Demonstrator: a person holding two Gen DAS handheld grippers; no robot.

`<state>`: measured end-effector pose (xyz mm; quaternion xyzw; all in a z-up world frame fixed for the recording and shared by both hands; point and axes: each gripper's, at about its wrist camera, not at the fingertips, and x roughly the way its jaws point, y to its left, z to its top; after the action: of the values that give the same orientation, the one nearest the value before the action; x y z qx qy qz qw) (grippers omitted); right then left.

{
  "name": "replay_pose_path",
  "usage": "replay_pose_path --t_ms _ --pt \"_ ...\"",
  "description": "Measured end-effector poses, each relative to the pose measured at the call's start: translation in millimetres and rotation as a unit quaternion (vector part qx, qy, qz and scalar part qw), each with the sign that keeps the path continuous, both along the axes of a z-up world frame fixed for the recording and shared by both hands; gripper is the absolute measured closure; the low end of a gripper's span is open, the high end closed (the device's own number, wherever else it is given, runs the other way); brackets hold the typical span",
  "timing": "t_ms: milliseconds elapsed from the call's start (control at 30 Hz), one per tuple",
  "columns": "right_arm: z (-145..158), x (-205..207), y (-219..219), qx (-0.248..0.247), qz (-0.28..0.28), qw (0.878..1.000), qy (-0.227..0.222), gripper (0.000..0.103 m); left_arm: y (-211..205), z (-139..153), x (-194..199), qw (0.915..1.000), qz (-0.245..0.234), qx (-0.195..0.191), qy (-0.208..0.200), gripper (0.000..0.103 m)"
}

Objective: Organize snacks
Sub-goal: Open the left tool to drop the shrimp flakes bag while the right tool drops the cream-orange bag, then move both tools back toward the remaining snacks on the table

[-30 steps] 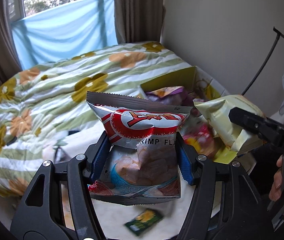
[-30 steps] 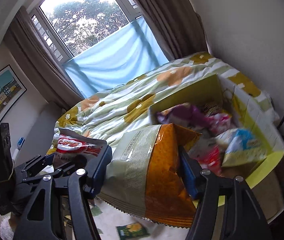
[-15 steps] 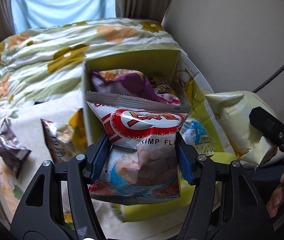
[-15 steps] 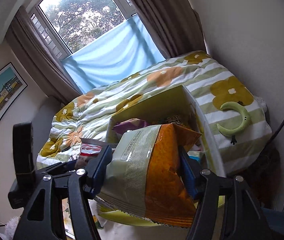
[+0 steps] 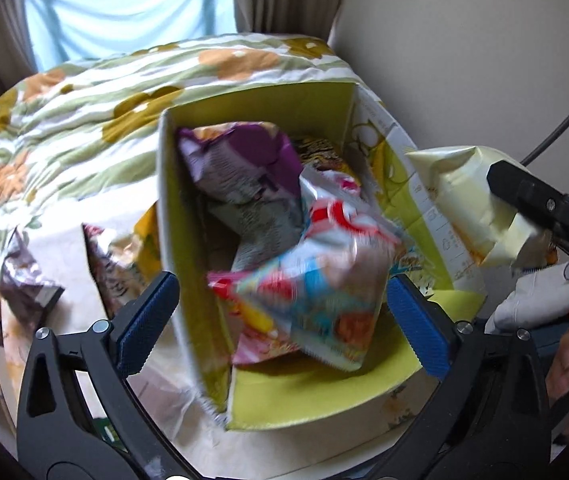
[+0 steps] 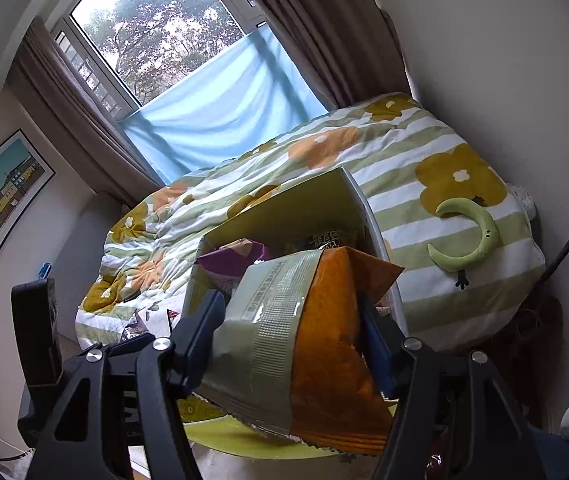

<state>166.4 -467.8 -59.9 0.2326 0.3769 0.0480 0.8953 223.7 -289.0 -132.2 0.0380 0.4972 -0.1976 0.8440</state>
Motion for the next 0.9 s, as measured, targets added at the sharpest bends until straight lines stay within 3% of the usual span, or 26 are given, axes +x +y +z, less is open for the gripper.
replay_pose_path --t_ms 333,567,700,900 --pt "-3 46 -2 -0.020 0.020 1.000 0.003 0.042 26 10 0 0.9996 0.025 0.000 -0.015 0.001" --pt "-27 89 -4 -0.017 0.022 0.999 0.024 0.040 40 13 9 0.9989 0.044 0.002 -0.016 0.001" --pt "-33 94 -6 -0.023 0.022 0.999 0.039 0.005 45 12 13 0.9985 0.053 0.002 -0.014 0.001" --pt "-39 83 -5 -0.049 0.029 0.997 0.049 0.001 48 5 17 0.9982 0.058 0.007 -0.010 0.001"
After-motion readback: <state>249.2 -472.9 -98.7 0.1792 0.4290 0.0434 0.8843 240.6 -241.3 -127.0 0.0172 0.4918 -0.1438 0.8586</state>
